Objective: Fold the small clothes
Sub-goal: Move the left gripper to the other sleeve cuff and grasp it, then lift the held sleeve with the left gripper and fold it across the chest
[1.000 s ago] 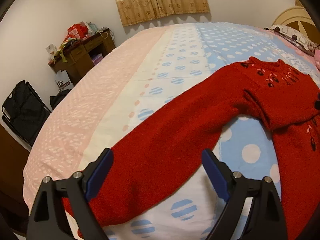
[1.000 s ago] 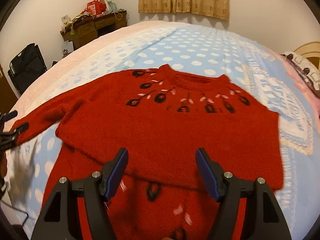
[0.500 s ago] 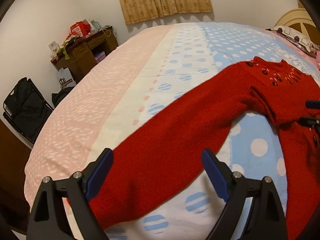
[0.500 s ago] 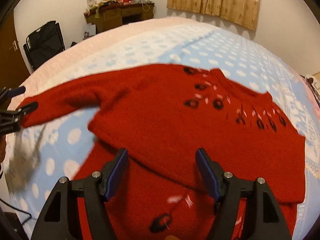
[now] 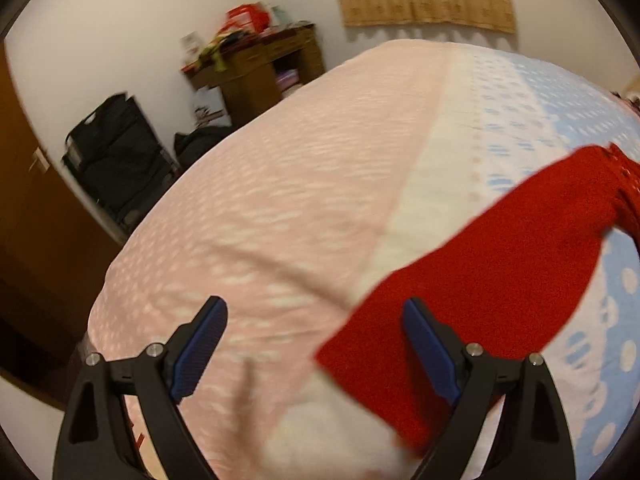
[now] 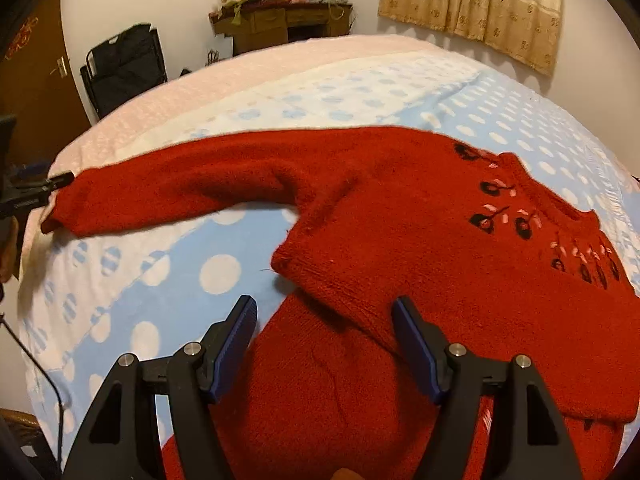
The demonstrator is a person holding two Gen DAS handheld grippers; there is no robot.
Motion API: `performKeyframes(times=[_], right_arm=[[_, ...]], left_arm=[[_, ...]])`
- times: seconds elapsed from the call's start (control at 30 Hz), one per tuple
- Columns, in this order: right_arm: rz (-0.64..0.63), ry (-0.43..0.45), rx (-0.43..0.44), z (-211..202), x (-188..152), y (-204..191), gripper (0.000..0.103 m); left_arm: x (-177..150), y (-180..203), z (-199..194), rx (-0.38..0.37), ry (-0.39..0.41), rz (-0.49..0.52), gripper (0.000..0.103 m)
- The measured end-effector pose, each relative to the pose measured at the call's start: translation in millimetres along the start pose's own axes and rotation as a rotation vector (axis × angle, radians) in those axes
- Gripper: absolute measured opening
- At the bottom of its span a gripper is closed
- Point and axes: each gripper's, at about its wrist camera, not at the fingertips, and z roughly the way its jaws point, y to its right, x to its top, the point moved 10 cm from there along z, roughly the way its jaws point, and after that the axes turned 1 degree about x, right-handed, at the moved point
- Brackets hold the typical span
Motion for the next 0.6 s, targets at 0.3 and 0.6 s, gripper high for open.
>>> performKeyframes(times=[0.3,0.6], right_arm=[[0.024,0.071,-0.005,-56.5,-14.7,-17.7,0.071],[0.002,0.109,0.038,-77.1,-25.3,-49.9,0.071]], left_arm=[[-4.4,23.1,13.7,-0.210,-0.063,-0.117,0.070],[-15.7,31.0,5.4,-0.282,-0.111,-0.138,0.016]])
